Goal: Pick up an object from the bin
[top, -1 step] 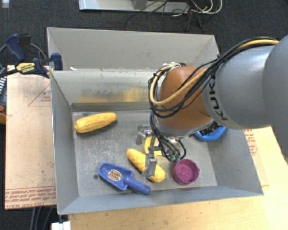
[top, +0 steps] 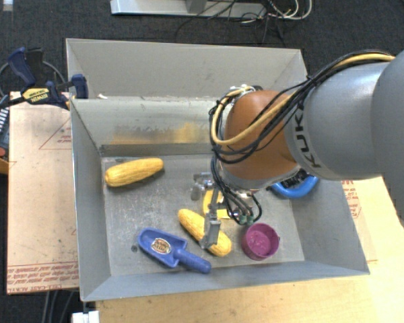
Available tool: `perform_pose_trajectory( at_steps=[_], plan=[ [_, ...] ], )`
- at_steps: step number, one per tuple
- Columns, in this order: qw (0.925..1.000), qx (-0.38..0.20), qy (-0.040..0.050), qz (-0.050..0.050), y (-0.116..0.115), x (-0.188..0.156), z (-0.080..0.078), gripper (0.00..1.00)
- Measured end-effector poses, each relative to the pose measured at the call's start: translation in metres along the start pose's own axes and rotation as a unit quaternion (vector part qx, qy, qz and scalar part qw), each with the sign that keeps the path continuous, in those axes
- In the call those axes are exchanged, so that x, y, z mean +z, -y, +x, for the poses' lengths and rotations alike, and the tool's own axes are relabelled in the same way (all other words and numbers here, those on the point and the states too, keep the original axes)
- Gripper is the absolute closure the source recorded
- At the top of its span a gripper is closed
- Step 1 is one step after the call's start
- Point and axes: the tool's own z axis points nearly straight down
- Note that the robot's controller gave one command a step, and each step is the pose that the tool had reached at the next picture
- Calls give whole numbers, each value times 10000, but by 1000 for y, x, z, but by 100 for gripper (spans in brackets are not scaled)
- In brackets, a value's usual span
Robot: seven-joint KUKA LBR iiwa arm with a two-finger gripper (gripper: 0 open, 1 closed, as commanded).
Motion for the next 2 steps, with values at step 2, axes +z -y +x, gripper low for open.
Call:
perform_pose_trajectory(
  at_steps=[2],
  plan=[
    [9974,724,9,-6,16,70,-6,0]
  ],
)
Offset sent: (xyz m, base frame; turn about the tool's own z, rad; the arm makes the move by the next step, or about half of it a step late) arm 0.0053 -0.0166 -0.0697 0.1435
